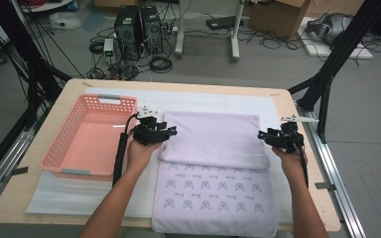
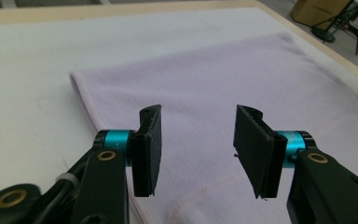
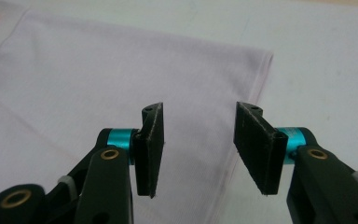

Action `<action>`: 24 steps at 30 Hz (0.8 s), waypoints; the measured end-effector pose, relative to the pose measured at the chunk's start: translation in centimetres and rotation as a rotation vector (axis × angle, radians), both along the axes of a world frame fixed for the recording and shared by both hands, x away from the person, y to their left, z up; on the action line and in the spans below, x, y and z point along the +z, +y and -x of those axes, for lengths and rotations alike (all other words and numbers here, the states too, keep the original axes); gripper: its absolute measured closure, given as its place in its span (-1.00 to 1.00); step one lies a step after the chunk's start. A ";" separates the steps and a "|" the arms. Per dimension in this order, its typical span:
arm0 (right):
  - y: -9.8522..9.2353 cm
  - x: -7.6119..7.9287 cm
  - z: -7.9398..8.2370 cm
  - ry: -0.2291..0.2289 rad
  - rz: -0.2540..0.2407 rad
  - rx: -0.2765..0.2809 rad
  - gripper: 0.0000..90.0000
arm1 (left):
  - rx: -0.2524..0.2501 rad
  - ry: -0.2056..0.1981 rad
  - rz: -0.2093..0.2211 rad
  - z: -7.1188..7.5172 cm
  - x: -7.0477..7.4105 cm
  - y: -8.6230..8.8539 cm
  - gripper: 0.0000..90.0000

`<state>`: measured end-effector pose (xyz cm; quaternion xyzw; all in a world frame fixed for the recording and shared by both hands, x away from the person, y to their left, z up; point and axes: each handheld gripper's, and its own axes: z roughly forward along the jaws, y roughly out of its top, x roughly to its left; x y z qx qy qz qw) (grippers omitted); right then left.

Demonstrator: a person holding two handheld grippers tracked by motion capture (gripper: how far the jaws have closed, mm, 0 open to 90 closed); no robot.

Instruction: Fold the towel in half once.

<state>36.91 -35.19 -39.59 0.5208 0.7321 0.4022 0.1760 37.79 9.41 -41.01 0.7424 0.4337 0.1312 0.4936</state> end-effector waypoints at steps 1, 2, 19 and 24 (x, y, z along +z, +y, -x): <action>-0.1 -0.1 0.5 -0.001 0.001 0.007 0.15 | -0.008 0.014 -0.010 0.4 -0.3 -0.1 0.13; -0.2 -0.2 0.9 0.009 0.000 0.015 0.15 | -0.018 0.011 -0.025 0.8 -0.7 -0.1 0.10; -0.2 -4.1 5.5 0.047 0.072 0.101 0.82 | -0.053 0.014 -0.083 4.6 -3.1 0.8 0.93; -0.3 -4.2 7.9 -0.005 0.061 0.126 0.83 | -0.104 -0.053 -0.026 7.2 -2.9 2.0 0.93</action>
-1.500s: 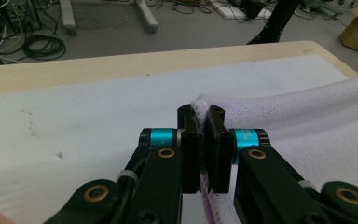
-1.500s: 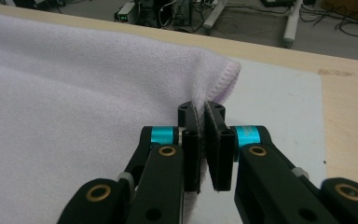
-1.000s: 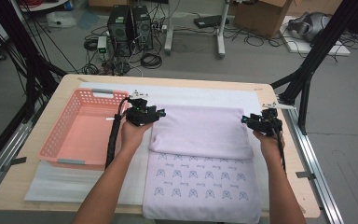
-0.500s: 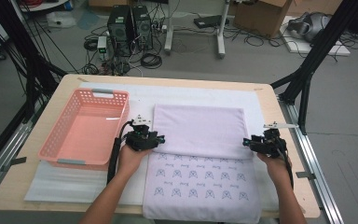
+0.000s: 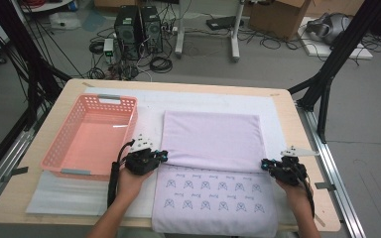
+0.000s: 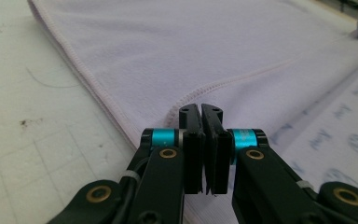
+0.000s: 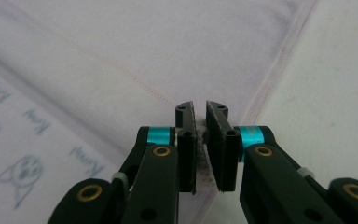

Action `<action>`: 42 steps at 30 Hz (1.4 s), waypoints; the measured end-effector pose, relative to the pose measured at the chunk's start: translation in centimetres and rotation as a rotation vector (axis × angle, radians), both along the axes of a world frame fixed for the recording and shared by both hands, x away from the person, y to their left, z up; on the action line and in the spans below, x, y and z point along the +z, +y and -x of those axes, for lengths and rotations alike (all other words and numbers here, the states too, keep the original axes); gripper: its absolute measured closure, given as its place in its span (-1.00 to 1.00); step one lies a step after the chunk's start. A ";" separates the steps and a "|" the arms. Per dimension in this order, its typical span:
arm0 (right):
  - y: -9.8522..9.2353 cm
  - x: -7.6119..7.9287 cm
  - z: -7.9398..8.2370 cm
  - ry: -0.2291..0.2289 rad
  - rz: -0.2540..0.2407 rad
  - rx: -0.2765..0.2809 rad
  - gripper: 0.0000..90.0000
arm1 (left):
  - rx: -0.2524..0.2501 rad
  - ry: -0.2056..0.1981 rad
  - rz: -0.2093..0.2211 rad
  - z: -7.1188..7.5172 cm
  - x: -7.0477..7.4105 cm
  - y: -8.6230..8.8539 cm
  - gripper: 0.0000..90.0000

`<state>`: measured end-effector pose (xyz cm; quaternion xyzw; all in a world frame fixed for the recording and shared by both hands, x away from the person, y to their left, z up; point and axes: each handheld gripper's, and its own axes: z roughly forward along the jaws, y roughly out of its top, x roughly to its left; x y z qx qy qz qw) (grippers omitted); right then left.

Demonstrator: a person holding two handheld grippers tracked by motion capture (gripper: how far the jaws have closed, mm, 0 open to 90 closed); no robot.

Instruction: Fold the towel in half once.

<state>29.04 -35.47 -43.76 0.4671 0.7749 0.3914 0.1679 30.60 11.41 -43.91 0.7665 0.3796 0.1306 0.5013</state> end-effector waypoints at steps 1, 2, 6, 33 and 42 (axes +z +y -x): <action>-0.1 -0.1 0.5 -0.009 -0.007 0.013 0.83 | -0.004 -0.004 0.006 0.5 0.0 0.3 0.93; -0.2 -0.2 1.1 -0.012 -0.012 0.020 0.84 | -0.012 -0.009 0.011 1.0 -0.1 0.6 0.93; -0.5 -0.2 2.8 -0.017 -0.006 0.044 0.85 | -0.042 -0.028 0.021 2.7 -0.4 1.1 0.93; -0.7 1.4 12.0 -0.070 -0.062 0.100 0.86 | -0.098 -0.048 0.085 11.2 0.4 3.0 0.94; -1.0 1.9 14.3 -0.086 -0.083 0.114 0.87 | -0.129 -0.060 0.074 13.6 0.8 3.3 0.94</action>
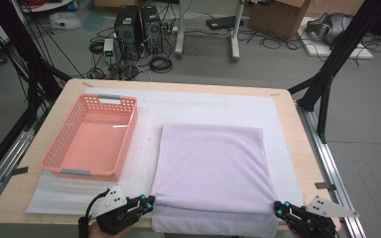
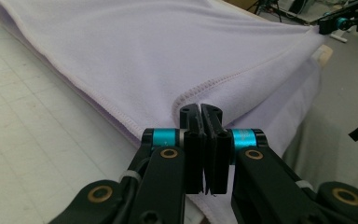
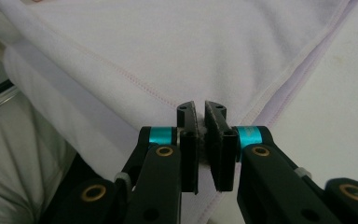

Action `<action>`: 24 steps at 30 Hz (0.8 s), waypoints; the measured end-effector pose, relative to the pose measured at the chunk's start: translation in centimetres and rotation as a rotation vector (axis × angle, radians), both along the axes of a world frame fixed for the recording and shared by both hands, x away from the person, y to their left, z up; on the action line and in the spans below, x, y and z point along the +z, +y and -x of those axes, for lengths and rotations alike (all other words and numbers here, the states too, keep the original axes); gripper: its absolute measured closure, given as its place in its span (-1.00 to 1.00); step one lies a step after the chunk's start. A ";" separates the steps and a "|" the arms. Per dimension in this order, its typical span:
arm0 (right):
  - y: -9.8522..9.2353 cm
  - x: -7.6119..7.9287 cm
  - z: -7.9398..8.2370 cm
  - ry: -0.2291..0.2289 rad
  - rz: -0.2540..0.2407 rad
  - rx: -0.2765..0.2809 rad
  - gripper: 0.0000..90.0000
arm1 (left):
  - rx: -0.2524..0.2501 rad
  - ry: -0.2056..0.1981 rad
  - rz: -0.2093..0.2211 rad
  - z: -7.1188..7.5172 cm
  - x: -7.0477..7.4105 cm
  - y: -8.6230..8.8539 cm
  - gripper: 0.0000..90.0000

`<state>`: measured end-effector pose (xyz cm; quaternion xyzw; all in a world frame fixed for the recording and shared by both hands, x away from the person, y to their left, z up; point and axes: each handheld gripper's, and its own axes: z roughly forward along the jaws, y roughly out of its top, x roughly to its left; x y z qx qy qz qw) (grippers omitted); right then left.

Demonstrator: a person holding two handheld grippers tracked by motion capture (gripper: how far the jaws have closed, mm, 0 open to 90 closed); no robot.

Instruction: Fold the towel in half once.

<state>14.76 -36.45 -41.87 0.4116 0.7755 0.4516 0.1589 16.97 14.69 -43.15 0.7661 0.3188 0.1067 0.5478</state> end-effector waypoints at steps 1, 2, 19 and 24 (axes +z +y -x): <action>-0.1 0.1 0.4 0.001 -0.004 0.000 0.87 | -0.006 -0.001 0.002 0.3 0.0 0.1 0.94; -0.1 0.1 0.7 -0.005 -0.006 0.003 0.87 | -0.014 0.003 0.004 0.6 0.0 0.1 0.94; -0.9 -0.7 1.5 0.049 0.028 -0.105 0.29 | 0.086 0.014 0.005 -0.7 -0.4 0.3 0.00; -0.5 -1.1 -0.2 0.052 0.063 -0.125 0.27 | 0.121 0.051 0.015 -3.9 -0.6 0.3 -0.02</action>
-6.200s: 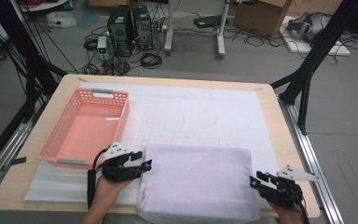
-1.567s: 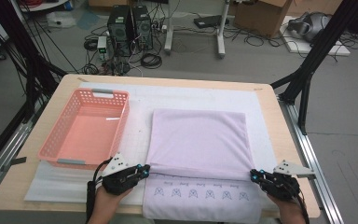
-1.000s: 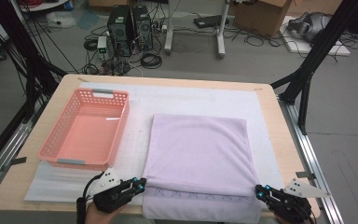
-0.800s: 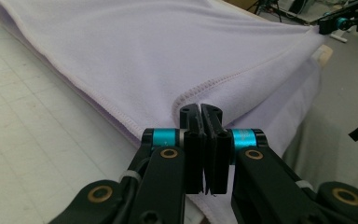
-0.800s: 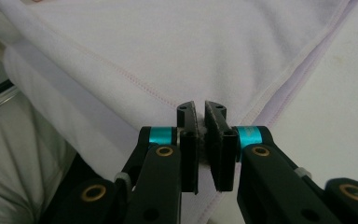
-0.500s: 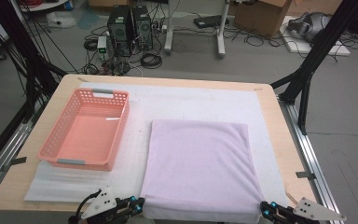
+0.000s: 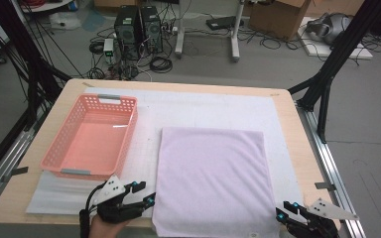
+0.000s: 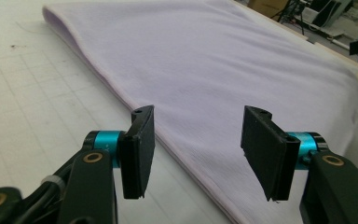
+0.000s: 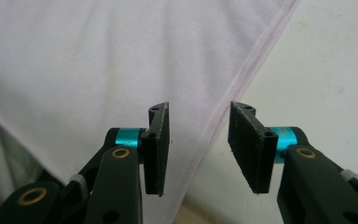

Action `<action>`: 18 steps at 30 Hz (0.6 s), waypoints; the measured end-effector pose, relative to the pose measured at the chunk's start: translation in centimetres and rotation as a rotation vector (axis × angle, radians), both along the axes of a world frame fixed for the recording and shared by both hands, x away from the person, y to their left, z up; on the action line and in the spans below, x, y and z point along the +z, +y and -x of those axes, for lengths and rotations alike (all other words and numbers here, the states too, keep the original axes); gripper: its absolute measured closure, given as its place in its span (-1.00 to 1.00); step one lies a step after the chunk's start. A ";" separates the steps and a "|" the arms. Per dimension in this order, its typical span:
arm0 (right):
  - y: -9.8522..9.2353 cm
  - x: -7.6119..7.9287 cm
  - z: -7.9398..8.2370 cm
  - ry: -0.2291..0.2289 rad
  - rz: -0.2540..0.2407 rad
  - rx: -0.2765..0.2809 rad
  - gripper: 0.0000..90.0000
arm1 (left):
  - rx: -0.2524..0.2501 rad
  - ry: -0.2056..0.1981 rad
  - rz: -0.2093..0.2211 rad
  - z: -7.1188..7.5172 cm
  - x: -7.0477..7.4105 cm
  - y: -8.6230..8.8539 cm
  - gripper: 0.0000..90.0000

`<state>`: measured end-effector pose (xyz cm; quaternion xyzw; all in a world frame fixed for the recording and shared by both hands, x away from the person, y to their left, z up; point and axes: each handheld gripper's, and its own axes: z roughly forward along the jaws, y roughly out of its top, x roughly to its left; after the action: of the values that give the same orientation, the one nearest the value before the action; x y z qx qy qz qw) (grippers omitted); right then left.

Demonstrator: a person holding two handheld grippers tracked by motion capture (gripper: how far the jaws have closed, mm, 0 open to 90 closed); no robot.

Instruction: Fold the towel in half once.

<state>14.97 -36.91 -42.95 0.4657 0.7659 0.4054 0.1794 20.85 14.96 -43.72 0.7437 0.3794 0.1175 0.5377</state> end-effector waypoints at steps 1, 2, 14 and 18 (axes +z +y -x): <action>0.0 -0.1 -0.5 -0.004 0.004 -0.003 0.27 | 0.008 0.007 0.005 -0.6 0.0 -0.1 -0.02; 0.1 -0.1 -0.9 -0.002 0.002 -0.009 0.25 | 0.013 0.011 0.008 -1.3 0.0 -0.2 -0.02; 0.0 -0.2 -9.1 -0.001 -0.021 -0.062 0.27 | 0.072 0.007 -0.012 -10.3 0.7 -2.6 0.00; -0.1 -0.4 -12.8 -0.002 -0.024 -0.060 0.39 | 0.106 0.000 -0.031 -13.4 1.0 -3.3 0.14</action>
<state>27.80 -37.00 -43.39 0.4903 0.7464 0.4094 0.1867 34.29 11.62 -42.68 0.7307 0.4165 0.1518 0.5191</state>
